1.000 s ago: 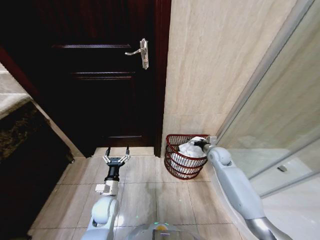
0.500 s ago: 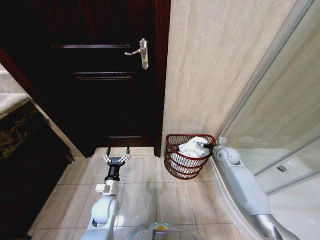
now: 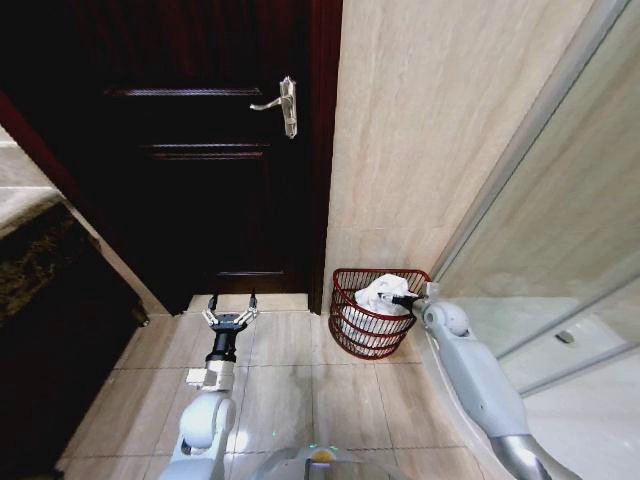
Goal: Discard the used towel into the hamper.
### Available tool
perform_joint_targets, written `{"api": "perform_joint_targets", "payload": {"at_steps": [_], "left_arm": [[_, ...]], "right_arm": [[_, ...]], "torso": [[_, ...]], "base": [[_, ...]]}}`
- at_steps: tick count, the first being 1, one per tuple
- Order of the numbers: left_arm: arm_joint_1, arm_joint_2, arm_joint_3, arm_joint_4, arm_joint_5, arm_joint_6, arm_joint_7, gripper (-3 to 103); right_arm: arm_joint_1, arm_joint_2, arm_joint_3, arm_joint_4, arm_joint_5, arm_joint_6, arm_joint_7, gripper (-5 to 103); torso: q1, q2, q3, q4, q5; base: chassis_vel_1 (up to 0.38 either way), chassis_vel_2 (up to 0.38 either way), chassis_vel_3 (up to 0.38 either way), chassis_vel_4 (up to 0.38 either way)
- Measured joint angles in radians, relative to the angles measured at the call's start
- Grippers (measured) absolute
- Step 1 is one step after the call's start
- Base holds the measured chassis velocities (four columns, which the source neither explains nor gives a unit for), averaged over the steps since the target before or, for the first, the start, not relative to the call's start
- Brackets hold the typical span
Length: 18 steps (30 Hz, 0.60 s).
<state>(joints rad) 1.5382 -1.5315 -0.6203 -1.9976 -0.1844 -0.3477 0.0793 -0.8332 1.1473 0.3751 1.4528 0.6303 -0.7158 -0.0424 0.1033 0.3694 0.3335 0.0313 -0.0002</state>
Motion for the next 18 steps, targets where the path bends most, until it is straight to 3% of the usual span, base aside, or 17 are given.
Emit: {"api": "perform_joint_targets", "payload": {"at_steps": [8, 12, 13, 16, 18], "left_arm": [[-0.003, 0.001, -0.002, 0.006, -0.004, -0.002, 0.004, 100], [-0.013, 0.001, -0.001, -0.005, -0.012, 0.008, -0.003, 100], [-0.013, 0.001, -0.001, -0.005, -0.012, 0.008, -0.003, 100], [-0.022, 0.000, -0.003, -0.003, -0.023, 0.008, -0.004, 100], [-0.023, 0.000, -0.003, -0.001, -0.026, 0.007, -0.004, 100]], "right_arm": [[-0.009, -0.002, -0.005, 0.034, -0.010, 0.011, -0.007, 100], [-0.038, -0.025, 0.017, 0.081, -0.113, 0.245, 0.022, 100], [-0.038, -0.025, 0.017, 0.081, -0.113, 0.245, 0.022, 100], [-0.096, -0.048, 0.058, 0.172, -0.189, 0.390, 0.049, 100], [-0.112, -0.052, 0.068, 0.197, -0.197, 0.406, 0.058, 100]], "torso": [[0.000, 0.000, 0.000, 0.0002, 0.0003], [0.000, 0.000, 0.000, 0.0003, 0.0003], [0.000, 0.000, 0.000, 0.0003, 0.0003], [0.000, 0.000, 0.000, 0.0000, 0.0001], [0.000, 0.000, 0.000, 0.0001, 0.0001]], "base": [[0.000, 0.000, 0.000, 0.000], [0.000, 0.000, 0.000, 0.000], [0.000, 0.000, 0.000, 0.000], [0.000, 0.000, 0.000, 0.000], [0.000, 0.000, 0.000, 0.000]]}}
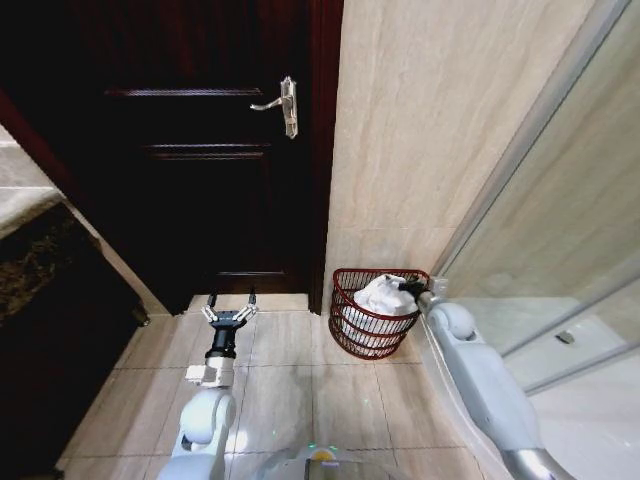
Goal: Discard the used towel into the hamper.
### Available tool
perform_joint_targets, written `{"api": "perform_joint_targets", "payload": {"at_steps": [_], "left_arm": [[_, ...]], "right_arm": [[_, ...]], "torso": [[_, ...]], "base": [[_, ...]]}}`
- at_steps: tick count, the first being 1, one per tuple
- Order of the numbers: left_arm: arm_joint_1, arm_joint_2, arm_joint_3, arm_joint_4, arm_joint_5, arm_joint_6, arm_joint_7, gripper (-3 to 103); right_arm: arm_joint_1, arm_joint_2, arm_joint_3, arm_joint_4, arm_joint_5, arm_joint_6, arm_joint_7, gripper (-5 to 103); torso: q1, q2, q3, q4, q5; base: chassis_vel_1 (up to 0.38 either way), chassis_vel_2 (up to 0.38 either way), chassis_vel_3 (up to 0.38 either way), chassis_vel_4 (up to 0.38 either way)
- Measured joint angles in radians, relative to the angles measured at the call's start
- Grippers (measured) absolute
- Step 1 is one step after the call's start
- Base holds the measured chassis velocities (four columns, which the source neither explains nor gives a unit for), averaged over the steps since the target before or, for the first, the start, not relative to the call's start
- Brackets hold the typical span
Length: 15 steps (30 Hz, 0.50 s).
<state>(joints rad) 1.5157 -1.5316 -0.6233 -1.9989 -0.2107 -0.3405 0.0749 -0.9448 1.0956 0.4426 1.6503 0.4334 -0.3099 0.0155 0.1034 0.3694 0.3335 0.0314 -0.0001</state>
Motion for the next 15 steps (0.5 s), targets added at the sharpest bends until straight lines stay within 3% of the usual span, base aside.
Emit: {"api": "perform_joint_targets", "payload": {"at_steps": [6, 9, 15], "left_arm": [[0.004, 0.005, -0.003, 0.002, -0.024, -0.004, 0.009, 100], [0.016, 0.012, -0.010, -0.006, -0.049, -0.003, 0.015, 100], [0.038, 0.012, -0.011, -0.013, -0.083, 0.008, 0.032, 100]], "right_arm": [[-0.163, 0.004, 0.100, 0.239, -0.009, 0.030, 0.053, 100], [-0.320, 0.047, 0.169, 0.384, -0.041, 0.041, 0.057, 100], [-0.501, 0.145, 0.223, 0.508, -0.150, 0.102, 0.054, 100]], "torso": [[0.000, 0.000, 0.000, 0.0001, -0.0001], [0.000, 0.000, 0.000, -0.0001, 0.0001], [0.000, 0.000, 0.000, -0.0001, 0.0000]], "base": [[0.000, 0.000, 0.000, 0.000], [0.000, 0.000, 0.000, 0.000], [0.000, 0.000, 0.000, 0.000]]}}
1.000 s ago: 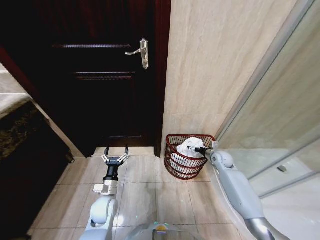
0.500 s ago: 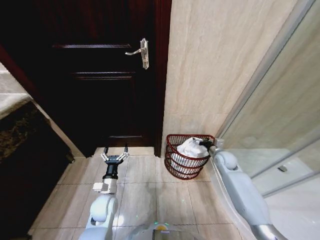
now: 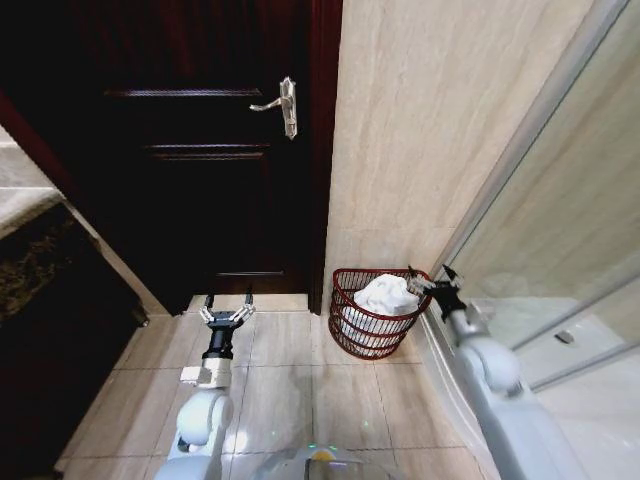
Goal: Discard the used towel into the hamper.
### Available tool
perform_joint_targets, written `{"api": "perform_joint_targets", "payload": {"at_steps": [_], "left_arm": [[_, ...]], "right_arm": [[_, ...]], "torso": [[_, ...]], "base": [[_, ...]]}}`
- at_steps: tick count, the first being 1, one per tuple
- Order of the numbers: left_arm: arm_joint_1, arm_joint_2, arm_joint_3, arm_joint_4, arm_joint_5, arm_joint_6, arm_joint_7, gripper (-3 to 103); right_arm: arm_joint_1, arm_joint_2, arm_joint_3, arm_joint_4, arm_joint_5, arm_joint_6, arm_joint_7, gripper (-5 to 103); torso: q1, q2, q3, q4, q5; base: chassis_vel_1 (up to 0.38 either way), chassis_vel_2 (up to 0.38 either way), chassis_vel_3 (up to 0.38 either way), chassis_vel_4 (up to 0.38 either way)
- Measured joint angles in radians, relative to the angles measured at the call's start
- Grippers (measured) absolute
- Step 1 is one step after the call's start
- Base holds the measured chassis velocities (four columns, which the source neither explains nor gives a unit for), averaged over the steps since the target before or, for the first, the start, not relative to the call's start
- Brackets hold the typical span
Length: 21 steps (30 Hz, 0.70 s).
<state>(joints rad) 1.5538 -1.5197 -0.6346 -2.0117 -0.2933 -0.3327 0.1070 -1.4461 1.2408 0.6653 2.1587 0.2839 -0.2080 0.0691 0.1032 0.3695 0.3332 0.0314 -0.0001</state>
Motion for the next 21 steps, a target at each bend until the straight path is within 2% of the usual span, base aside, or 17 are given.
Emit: {"api": "perform_joint_targets", "payload": {"at_steps": [3, 4, 8, 13, 21], "left_arm": [[0.023, 0.001, 0.008, -0.001, -0.025, 0.003, 0.013, 100], [0.023, 0.001, 0.008, -0.001, -0.025, 0.003, 0.013, 100], [0.052, 0.019, 0.022, -0.002, -0.041, 0.004, 0.037, 100], [0.054, 0.041, 0.033, -0.002, -0.061, 0.022, 0.036, 100], [0.058, 0.067, 0.023, -0.030, -0.052, 0.054, 0.031, 100]], "right_arm": [[-0.101, 0.079, 0.005, 0.052, -0.060, 0.054, -0.006, 100], [-0.101, 0.079, 0.005, 0.052, -0.060, 0.054, -0.006, 100], [-0.223, 0.169, 0.037, 0.060, -0.114, 0.158, -0.042, 100], [-0.301, 0.186, 0.073, 0.065, -0.115, 0.213, -0.066, 100], [-0.339, 0.175, 0.100, 0.077, -0.088, 0.235, -0.076, 100]], "torso": [[0.000, 0.000, 0.000, 0.0003, -0.0002], [0.000, 0.000, 0.000, 0.0003, -0.0002], [0.000, 0.000, 0.000, 0.0002, 0.0000], [0.000, 0.000, 0.000, 0.0001, 0.0001], [0.000, 0.000, 0.000, 0.0001, 0.0001]], "base": [[0.000, 0.000, 0.000, 0.000], [0.000, 0.000, 0.000, 0.000], [0.000, 0.000, 0.000, 0.000], [0.000, 0.000, 0.000, 0.000], [0.000, 0.000, 0.000, 0.000]]}}
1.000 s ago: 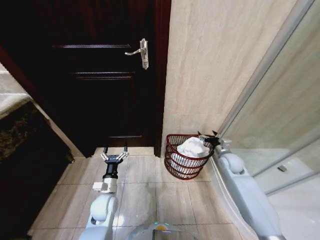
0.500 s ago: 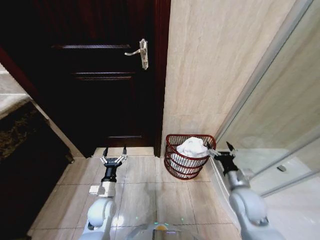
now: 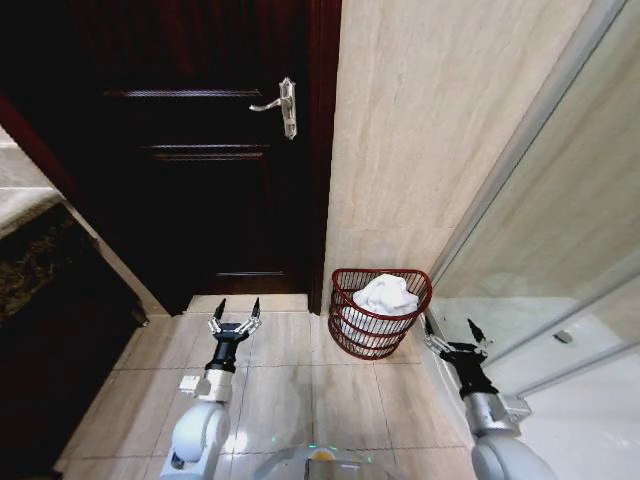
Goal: Discard the used towel into the hamper.
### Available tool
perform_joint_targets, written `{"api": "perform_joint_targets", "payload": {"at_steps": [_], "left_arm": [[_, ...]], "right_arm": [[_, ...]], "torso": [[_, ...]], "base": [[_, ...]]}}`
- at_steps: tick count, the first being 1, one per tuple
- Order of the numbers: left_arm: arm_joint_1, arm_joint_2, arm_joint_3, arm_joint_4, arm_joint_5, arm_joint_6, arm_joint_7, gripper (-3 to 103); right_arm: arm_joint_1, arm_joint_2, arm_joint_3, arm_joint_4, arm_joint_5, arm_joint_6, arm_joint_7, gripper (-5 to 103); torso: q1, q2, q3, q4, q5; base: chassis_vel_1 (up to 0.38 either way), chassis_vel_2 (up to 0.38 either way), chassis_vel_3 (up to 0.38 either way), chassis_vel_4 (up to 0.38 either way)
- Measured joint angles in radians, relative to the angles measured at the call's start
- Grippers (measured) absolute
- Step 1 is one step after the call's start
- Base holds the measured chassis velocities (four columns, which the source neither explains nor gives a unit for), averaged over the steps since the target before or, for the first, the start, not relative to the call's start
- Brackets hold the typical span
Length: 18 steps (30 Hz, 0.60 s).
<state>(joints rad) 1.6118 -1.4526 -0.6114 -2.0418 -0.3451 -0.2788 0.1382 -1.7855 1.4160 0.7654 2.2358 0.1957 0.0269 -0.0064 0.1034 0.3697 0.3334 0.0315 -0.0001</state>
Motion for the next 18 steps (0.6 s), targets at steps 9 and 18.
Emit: {"api": "perform_joint_targets", "payload": {"at_steps": [9, 18], "left_arm": [[-0.009, -0.007, 0.000, 0.000, 0.026, -0.007, -0.001, 100], [0.032, -0.016, -0.007, 0.000, 0.040, -0.048, 0.004, 100]], "right_arm": [[0.006, -0.017, -0.018, -0.018, 0.008, 0.023, -0.002, 100], [-0.005, -0.027, -0.031, -0.048, 0.027, 0.053, -0.002, 100]], "torso": [[0.000, 0.000, 0.000, 0.0001, -0.0001], [0.000, 0.000, 0.000, 0.0000, 0.0000]], "base": [[0.011, -0.012, -0.015, 0.017], [0.083, -0.083, -0.076, 0.082]]}}
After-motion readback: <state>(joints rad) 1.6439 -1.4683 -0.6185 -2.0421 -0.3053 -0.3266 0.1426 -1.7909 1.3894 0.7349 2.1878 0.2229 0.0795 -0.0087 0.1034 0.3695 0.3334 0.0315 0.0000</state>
